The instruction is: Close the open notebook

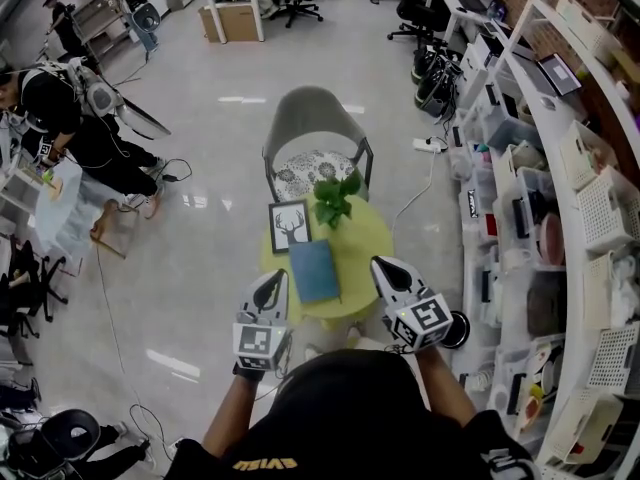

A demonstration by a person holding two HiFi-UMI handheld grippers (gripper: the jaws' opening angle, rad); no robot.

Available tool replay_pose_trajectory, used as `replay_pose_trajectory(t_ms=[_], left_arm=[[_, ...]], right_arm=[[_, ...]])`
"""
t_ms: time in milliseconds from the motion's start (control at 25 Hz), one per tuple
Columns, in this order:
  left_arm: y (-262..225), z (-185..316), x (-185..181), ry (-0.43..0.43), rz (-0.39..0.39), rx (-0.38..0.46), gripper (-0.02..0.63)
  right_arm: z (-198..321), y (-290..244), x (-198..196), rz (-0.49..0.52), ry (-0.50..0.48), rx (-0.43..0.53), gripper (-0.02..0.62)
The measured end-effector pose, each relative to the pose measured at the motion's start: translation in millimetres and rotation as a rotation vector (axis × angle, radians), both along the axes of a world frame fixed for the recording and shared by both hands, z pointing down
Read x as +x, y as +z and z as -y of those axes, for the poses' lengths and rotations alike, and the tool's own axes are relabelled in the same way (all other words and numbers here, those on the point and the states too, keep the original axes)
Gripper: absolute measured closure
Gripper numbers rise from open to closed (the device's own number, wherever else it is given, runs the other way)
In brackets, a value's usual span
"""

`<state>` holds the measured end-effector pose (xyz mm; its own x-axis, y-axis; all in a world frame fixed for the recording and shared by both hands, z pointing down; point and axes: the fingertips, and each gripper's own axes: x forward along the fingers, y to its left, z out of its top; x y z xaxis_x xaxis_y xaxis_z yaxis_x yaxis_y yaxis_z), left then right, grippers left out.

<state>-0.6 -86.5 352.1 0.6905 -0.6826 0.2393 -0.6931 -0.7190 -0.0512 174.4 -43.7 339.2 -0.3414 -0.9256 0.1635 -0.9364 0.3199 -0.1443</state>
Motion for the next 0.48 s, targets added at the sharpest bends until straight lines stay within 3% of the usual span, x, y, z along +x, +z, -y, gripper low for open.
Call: replay_pose_trajectory(t_ms=[480], left_arm=[[13.1,-5.4,2.7,0.02,0.02,-0.023,0.589]], right_arm=[[4.4,-0.8,11.8,-0.07,-0.016,0.018,0.594]])
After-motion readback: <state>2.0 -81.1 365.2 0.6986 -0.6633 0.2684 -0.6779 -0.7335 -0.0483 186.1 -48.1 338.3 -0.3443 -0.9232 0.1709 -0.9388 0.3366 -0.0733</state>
